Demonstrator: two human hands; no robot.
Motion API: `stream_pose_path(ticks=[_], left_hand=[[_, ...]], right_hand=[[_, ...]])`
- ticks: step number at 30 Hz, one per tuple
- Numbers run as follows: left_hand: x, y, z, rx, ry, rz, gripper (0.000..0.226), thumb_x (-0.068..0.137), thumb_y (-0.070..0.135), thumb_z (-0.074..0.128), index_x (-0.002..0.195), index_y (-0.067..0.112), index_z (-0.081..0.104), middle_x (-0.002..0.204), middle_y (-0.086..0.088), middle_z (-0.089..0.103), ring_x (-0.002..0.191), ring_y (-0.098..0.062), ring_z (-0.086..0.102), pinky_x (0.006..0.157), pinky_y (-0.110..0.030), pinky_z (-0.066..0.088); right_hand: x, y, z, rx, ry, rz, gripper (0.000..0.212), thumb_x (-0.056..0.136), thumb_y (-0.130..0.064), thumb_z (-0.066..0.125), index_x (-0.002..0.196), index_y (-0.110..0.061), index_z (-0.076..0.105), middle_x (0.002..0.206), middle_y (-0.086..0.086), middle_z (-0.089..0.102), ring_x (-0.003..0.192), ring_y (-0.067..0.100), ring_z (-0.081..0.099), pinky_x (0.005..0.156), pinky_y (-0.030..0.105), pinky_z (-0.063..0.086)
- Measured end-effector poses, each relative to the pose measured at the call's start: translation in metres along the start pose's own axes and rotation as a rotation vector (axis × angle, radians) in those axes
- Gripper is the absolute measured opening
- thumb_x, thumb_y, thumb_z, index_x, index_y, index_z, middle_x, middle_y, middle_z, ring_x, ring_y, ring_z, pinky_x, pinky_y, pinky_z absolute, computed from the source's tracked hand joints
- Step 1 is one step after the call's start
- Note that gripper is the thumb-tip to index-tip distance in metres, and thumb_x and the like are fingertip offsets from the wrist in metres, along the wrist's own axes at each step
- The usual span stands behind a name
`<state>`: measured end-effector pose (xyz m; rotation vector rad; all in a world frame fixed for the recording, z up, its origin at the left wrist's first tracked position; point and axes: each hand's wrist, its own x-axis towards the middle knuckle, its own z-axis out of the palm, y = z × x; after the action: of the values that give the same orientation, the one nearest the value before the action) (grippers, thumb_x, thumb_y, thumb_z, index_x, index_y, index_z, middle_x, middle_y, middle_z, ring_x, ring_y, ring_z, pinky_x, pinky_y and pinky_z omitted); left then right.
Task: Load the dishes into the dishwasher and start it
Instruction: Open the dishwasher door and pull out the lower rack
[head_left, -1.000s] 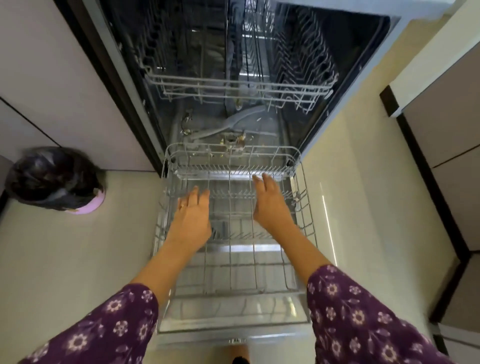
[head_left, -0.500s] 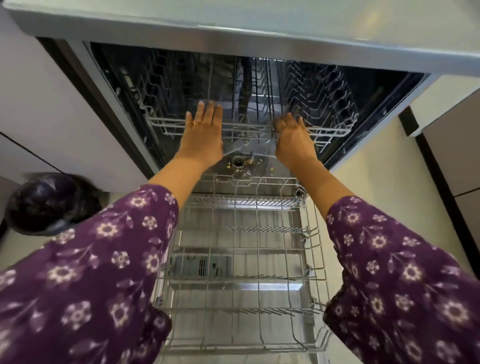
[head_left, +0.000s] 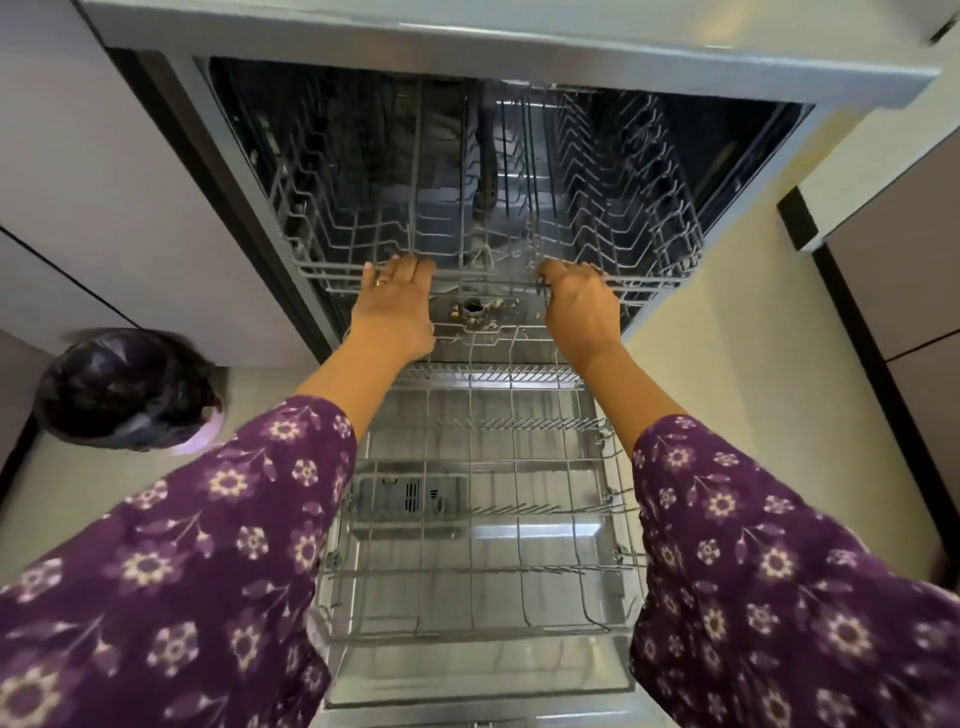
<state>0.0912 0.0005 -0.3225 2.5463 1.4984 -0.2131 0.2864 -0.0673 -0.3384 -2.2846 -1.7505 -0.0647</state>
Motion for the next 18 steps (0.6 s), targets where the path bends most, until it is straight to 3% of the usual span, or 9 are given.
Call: stream_pose_path(ticks=[8, 15, 18], left_hand=[[-0.071, 0.004, 0.023, 0.002, 0.006, 0.031, 0.08, 0.088, 0.014, 0.059, 0.151, 0.012, 0.01, 0.157, -0.01, 0.014, 0.147, -0.026, 0.007, 0.118, -0.045, 0.001], [-0.134, 0.014, 0.025, -0.019, -0.043, 0.048, 0.077, 0.091, 0.018, 0.057, 0.151, 0.011, 0.009, 0.158, -0.01, 0.014, 0.147, -0.026, 0.008, 0.119, -0.047, 0.002], [-0.162, 0.018, 0.031, -0.011, -0.052, 0.054, 0.078, 0.092, 0.019, 0.058, 0.152, 0.011, 0.007, 0.158, -0.011, 0.012, 0.147, -0.027, 0.007, 0.119, -0.047, 0.002]], right_hand=[[-0.068, -0.008, -0.007, -0.005, -0.039, 0.044, 0.049, 0.083, 0.012, 0.048, 0.124, -0.012, 0.058, 0.103, 0.014, 0.065, 0.093, 0.029, 0.059, 0.065, 0.03, 0.039], [-0.125, -0.016, -0.029, 0.025, -0.139, 0.103, 0.045, 0.09, 0.006, 0.041, 0.128, -0.014, 0.054, 0.11, 0.017, 0.063, 0.096, 0.033, 0.06, 0.073, 0.037, 0.048], [-0.154, -0.022, -0.038, -0.004, -0.169, 0.103, 0.05, 0.087, 0.01, 0.042, 0.128, -0.015, 0.053, 0.109, 0.016, 0.064, 0.093, 0.033, 0.062, 0.068, 0.036, 0.046]])
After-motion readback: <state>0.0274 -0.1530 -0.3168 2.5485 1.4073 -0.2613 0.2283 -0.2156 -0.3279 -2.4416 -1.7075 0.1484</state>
